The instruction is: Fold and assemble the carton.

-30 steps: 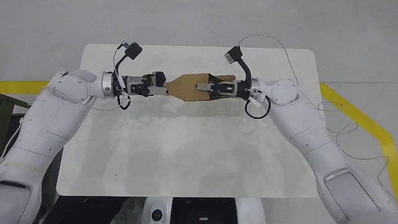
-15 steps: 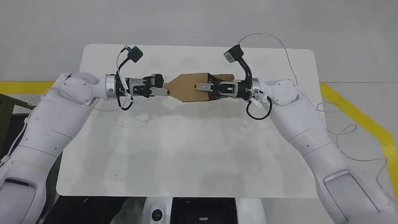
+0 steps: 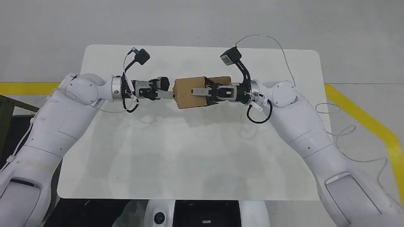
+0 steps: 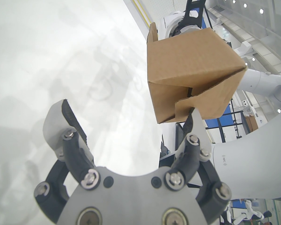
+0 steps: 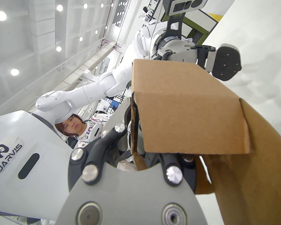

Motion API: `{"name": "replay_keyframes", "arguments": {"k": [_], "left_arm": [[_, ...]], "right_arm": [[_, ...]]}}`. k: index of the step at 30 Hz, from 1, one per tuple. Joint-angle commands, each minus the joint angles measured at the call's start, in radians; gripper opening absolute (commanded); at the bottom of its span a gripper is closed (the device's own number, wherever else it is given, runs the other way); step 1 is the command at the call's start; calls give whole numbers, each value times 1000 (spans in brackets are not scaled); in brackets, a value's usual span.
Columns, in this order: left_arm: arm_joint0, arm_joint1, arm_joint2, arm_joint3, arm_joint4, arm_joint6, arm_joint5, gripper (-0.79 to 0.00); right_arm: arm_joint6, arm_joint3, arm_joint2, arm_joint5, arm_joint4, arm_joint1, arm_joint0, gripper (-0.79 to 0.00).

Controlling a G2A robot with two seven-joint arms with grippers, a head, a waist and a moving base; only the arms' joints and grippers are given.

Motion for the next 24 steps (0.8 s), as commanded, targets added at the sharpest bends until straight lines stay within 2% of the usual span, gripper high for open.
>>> {"name": "replay_keyframes", "arguments": {"k": [1,24], "left_arm": [[0,-2,-1,2,-2,-2,1,0],[17,-2,-23,-46,-10,-18,11,0]], "right_arm": [[4,-2,-5,0,6,-3,1,-785],[3,14,-31,-1,17,-24,15,-785]]}}
